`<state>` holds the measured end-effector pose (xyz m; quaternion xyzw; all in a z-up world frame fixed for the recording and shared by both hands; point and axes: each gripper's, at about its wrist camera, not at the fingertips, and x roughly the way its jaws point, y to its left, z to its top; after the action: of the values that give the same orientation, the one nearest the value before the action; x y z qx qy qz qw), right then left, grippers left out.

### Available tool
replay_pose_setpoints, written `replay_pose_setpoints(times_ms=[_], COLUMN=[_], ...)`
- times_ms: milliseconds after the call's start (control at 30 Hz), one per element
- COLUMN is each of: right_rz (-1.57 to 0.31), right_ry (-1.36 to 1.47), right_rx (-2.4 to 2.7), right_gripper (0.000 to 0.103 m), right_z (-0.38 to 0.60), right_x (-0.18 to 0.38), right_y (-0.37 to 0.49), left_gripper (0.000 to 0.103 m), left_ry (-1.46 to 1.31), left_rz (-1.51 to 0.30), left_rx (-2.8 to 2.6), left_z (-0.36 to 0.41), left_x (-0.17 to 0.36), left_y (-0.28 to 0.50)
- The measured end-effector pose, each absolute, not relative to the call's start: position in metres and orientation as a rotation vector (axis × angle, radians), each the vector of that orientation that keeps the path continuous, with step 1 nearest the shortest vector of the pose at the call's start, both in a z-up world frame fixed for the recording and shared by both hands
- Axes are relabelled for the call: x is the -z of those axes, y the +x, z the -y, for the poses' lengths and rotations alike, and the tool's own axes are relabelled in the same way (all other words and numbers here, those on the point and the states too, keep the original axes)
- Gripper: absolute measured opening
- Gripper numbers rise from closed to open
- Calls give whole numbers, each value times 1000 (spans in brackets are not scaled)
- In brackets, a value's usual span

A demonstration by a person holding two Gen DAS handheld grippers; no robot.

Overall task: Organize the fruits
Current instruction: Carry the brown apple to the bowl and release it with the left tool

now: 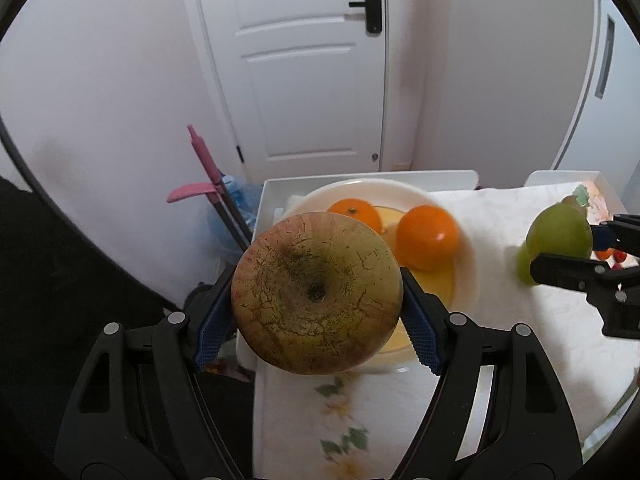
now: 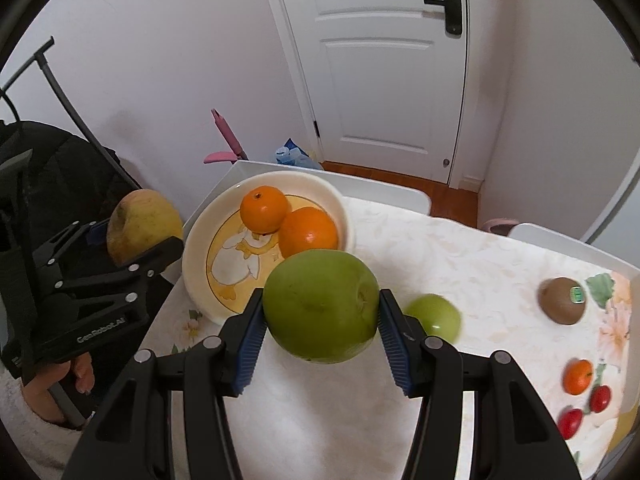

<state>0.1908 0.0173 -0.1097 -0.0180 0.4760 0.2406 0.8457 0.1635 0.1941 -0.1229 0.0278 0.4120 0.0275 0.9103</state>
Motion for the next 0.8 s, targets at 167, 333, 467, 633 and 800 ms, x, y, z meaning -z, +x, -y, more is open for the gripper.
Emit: replay_pose_setpoints(times_ms=[167,333,467,633,800], right_rz=[-1022,-1041,-1042,-1036,-1025], right_ry=[-44,-43,-45,-51,-48], right_rx=[-510,-508,-504,-496,-492], right_gripper=[50,50,50,50,50], right_z=[-41,-53,-55,-53,-50], right_x=[131,146,150,152,151], right_y=[197,201,200,202,202], left_gripper=[81,81,81,81,81], left_ry=[50,67,82,92,100], left_rz=[-880,-898,-908,-923,-921], left_rx=[-39,-19,-6,8,13], left_z=[-210,-213,-208,-204,-202], left_x=[150,168,175,184,185], left_y=[186,203,211,216,217])
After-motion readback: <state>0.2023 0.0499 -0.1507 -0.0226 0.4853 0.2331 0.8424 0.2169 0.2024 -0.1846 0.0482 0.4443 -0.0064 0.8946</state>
